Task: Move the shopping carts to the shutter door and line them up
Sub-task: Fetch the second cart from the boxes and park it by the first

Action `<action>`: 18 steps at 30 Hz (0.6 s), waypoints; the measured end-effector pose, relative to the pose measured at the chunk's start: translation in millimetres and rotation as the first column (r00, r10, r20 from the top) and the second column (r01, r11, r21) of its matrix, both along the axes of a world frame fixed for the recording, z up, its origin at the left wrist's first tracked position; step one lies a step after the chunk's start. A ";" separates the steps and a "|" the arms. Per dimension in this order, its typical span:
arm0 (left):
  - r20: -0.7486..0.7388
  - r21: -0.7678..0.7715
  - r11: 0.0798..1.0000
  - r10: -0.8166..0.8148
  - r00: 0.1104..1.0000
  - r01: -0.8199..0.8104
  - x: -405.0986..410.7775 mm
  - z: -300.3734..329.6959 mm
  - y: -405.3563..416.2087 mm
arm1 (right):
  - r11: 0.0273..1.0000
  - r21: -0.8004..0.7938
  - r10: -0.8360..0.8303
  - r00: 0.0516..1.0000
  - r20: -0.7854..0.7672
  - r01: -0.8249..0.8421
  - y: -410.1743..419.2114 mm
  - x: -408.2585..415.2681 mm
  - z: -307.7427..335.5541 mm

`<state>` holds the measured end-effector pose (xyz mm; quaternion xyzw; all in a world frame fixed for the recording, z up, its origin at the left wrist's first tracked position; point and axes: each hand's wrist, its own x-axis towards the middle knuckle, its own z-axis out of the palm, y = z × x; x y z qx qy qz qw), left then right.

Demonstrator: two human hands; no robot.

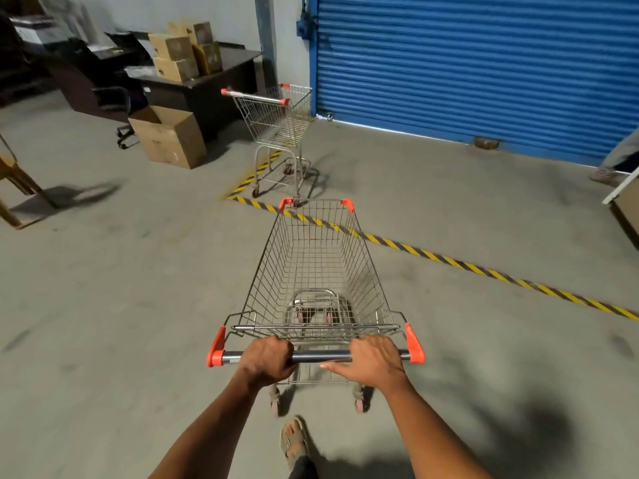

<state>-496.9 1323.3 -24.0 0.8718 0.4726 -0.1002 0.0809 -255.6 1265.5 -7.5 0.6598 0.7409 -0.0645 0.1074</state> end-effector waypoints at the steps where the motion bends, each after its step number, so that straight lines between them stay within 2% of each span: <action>1: 0.003 -0.008 1.000 -0.002 1.000 0.002 0.5 -0.4 23.5 | 1.000 -0.001 -0.004 1.000 0.000 0.004 21.8 0.3 0.9; 18: -0.007 -0.026 0.995 -0.101 0.995 0.101 23.7 1.4 383.6 | 0.997 0.034 -0.065 0.997 -0.046 0.066 362.5 22.3 1.3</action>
